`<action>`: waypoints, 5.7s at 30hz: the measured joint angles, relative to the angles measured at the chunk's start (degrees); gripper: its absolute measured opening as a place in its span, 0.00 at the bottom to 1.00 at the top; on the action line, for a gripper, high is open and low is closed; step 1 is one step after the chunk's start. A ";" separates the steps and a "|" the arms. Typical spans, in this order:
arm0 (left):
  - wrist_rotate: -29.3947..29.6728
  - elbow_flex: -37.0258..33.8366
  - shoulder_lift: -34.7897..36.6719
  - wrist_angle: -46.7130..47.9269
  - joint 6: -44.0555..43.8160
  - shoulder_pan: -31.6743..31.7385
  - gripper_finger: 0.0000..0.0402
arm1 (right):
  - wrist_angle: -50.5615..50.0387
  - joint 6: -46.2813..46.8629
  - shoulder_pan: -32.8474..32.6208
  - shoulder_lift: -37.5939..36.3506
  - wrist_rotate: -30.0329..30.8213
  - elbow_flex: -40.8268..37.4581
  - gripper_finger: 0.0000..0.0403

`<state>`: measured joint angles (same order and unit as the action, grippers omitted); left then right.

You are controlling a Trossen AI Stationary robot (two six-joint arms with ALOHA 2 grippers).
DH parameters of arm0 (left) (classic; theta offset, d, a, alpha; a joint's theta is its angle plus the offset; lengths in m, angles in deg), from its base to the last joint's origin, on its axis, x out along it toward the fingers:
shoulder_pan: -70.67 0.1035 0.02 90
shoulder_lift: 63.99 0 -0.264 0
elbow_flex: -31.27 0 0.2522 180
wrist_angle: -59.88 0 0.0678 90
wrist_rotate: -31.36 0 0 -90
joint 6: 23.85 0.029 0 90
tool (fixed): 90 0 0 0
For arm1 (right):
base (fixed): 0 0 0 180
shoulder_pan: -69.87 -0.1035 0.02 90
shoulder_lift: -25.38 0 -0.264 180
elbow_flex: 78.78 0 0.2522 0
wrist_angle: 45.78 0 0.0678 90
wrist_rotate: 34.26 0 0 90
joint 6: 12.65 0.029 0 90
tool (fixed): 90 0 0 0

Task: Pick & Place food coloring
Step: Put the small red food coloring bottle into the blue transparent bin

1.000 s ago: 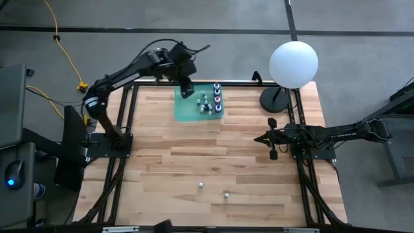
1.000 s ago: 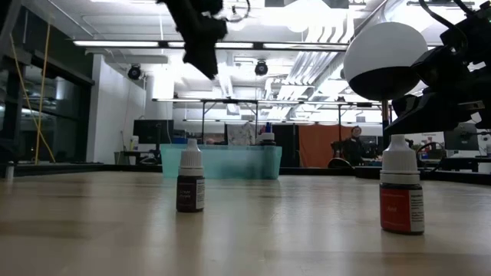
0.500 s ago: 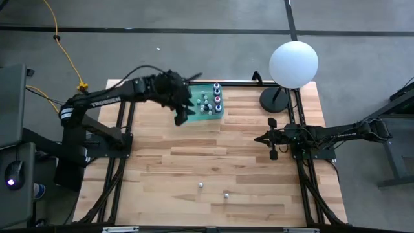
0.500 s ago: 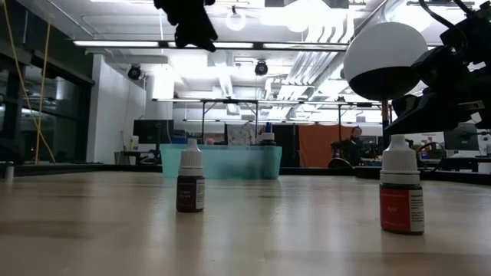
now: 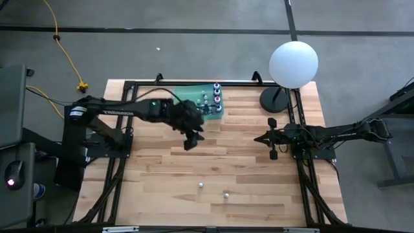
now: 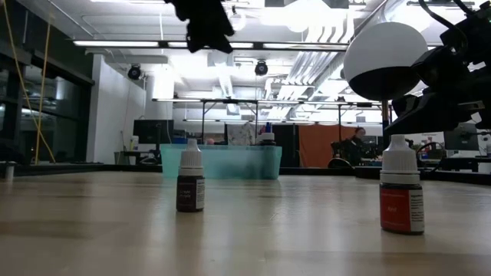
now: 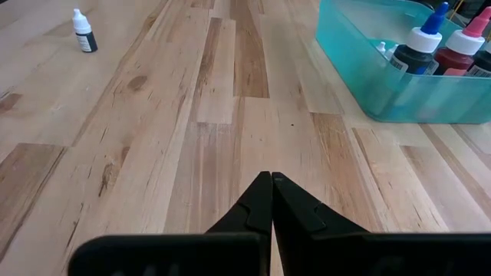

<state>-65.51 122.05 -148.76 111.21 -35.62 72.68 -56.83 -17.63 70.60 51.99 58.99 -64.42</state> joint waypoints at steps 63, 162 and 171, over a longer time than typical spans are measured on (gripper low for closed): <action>-7.00 30.91 -46.24 -4.91 37.19 -21.28 0.44 | 0.02 0.00 -0.01 0.02 0.00 -0.01 0.00; 3.43 -6.83 -5.19 0.30 -2.03 11.43 0.08 | -0.07 0.00 -0.02 0.02 -0.01 0.01 0.00; 4.02 -8.28 -5.19 -0.44 -0.22 21.30 0.08 | 0.10 0.00 -0.01 0.02 0.00 0.00 0.00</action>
<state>-61.49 113.76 -153.94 110.77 -35.85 93.98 -56.72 -17.63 70.59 52.01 58.99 -64.42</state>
